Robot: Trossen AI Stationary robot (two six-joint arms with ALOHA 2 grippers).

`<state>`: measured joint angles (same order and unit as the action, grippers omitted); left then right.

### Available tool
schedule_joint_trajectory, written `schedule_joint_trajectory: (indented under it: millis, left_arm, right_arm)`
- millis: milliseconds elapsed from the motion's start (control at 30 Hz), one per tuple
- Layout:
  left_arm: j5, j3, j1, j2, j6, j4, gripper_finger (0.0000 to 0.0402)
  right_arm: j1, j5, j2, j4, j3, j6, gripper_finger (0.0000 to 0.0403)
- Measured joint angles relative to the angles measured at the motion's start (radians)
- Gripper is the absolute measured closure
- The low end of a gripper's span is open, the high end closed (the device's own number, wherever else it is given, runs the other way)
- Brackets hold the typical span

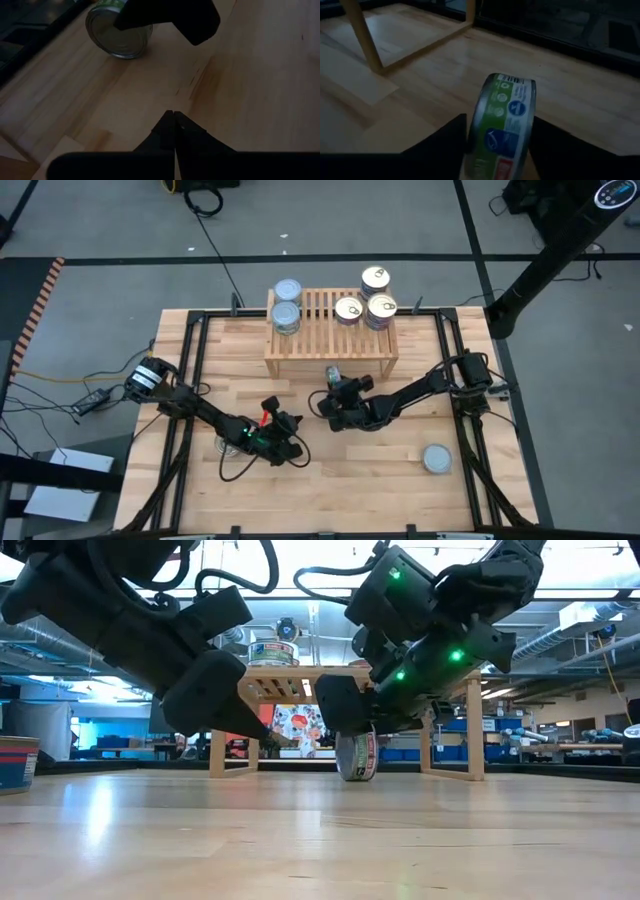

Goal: Stack canned seafood by type on shelf
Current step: Put the green tuna can on the shelf

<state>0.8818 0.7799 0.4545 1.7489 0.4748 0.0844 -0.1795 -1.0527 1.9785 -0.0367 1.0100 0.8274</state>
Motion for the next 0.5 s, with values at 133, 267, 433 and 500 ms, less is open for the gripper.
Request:
schedule_joint_trajectory:
  millis: [133, 267, 433, 500]
  left_arm:
    - [0.000, 0.000, 0.000, 0.000, 0.001, -0.003, 0.0400]
    - [0.000, 0.000, 0.000, 0.000, 0.002, -0.004, 0.0400]
    - [0.000, 0.000, 0.004, 0.000, 0.002, -0.005, 0.0400]
    - [-0.001, 0.000, 0.010, 0.000, 0.001, -0.004, 0.0400]
  right_arm:
    - [-0.008, 0.004, 0.000, 0.000, 0.000, -0.077, 0.0250]
    - [-0.039, 0.052, -0.027, 0.011, 0.000, -0.174, 0.0259]
    - [-0.111, 0.202, -0.101, 0.009, 0.000, -0.446, 0.0259]
    - [-0.148, 0.218, -0.137, 0.011, 0.000, -0.528, 0.0259]
